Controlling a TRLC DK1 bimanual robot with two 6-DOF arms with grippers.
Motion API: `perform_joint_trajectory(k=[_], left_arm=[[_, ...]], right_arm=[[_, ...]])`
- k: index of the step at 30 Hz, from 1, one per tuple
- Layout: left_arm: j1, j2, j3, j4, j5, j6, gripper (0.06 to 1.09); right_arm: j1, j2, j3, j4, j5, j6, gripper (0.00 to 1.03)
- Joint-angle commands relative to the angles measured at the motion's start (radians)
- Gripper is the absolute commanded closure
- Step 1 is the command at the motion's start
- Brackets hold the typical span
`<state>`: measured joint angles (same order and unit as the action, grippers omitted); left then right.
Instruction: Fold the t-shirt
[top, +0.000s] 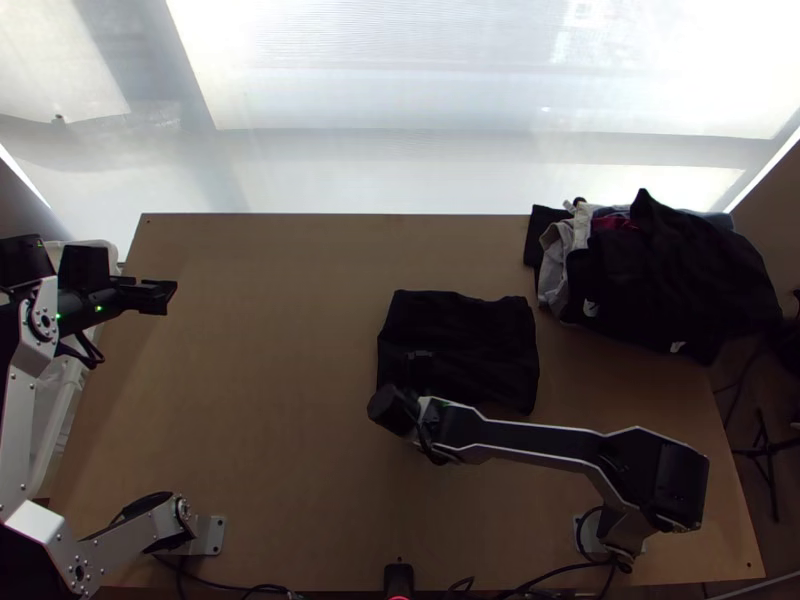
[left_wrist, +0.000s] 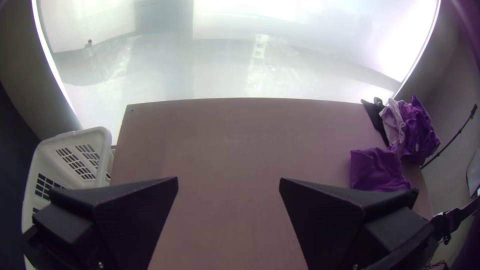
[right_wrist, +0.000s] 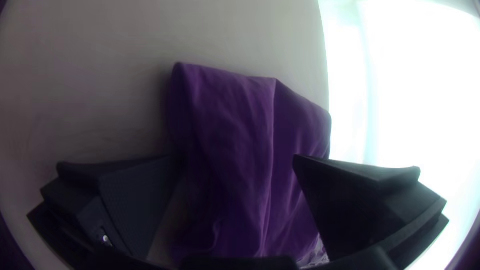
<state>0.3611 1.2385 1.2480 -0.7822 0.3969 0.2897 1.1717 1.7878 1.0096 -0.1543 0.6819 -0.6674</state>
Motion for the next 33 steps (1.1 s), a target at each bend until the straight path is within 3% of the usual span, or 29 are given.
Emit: perform_joint_trajectory(k=[1, 11, 17, 19, 21, 24, 25, 33], left_arm=[[0.036, 0.007, -0.009, 0.003, 0.028, 0.025, 0.10], [0.050, 0.003, -0.025, 0.001, 0.034, 0.045, 0.10], [0.059, 0.001, -0.027, 0.001, 0.036, 0.054, 0.10], [0.059, 0.001, -0.024, 0.001, 0.034, 0.054, 0.10], [0.064, 0.001, -0.021, 0.001, 0.036, 0.054, 0.10], [0.078, -0.002, -0.021, 0.001, 0.034, 0.055, 0.10], [0.084, -0.004, -0.021, 0.001, 0.034, 0.057, 0.10], [0.113, -0.024, 0.008, -0.014, 0.037, 0.037, 0.10]], right_arm=[[-0.044, 0.032, -0.012, 0.036, 0.008, -0.029, 0.03], [-0.099, 0.088, -0.049, 0.093, 0.008, -0.031, 0.03], [-0.149, 0.153, -0.037, 0.217, 0.039, -0.126, 0.05], [-0.158, 0.170, -0.019, 0.229, 0.041, -0.129, 0.20], [-0.162, 0.171, -0.012, 0.262, 0.041, -0.130, 0.56], [-0.175, 0.173, -0.009, 0.351, 0.042, -0.176, 0.96], [-0.184, 0.173, -0.009, 0.389, 0.045, -0.198, 1.00], [-0.305, 0.032, 0.110, 0.542, 0.068, -0.325, 1.00]])
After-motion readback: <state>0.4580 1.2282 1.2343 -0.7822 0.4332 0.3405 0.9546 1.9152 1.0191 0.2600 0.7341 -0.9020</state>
